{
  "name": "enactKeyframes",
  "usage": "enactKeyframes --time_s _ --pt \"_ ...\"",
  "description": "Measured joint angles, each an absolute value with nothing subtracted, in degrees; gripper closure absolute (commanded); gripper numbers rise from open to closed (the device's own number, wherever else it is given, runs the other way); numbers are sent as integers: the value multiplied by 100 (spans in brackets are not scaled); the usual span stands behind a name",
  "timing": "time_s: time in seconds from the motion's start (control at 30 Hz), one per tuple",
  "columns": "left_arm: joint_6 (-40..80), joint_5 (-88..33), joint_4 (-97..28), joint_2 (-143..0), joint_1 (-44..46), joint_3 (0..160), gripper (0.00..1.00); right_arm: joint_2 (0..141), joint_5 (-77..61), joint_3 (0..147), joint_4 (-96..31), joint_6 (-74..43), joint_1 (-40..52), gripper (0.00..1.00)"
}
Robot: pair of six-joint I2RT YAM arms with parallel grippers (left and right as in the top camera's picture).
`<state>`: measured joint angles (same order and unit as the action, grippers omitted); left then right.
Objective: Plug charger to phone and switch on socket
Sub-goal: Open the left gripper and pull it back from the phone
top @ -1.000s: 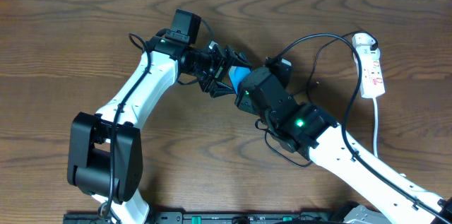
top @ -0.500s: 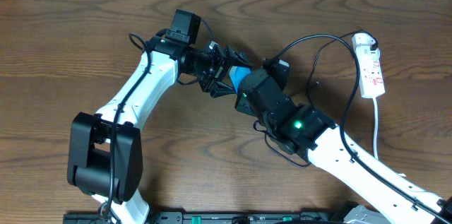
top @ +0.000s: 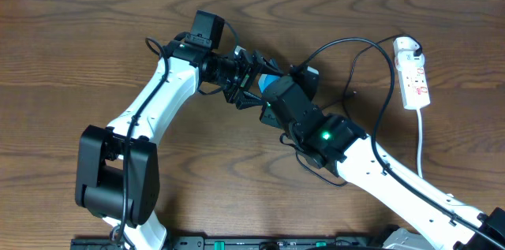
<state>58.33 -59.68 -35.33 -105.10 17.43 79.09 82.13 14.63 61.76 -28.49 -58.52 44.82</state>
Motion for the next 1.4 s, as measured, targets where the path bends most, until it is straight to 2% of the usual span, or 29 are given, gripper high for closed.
enactKeyframes --time_s 0.23,0.57,0.63,0.67,0.7,1.13,1.4 --pt "5833 -5972 -3533 -10510 1743 7909 36 8213 1463 6176 -2814 -5857 4482 91" --pt "5830 -5964 -3535 -10510 1743 7909 35 8213 1439 6176 -2797 -5811 4482 98" --pt "5824 -5964 -3535 -10510 1743 7909 13 8213 1441 6176 -2797 -5798 4488 98" --pt "5822 -5966 -3533 -10510 1743 7909 5 8213 1441 6176 -2792 -5795 4493 98" --pt "5822 -5996 -3522 -10510 1743 7909 3 8213 1422 6176 -2801 -5811 4495 98" --pt "5819 -6141 -3507 -10510 1647 7911 2 8215 1505 6173 -2982 -5819 4499 99" --pt "4888 -6591 -3924 -10510 659 7911 2 8189 1525 6173 -3092 -5819 4305 99"
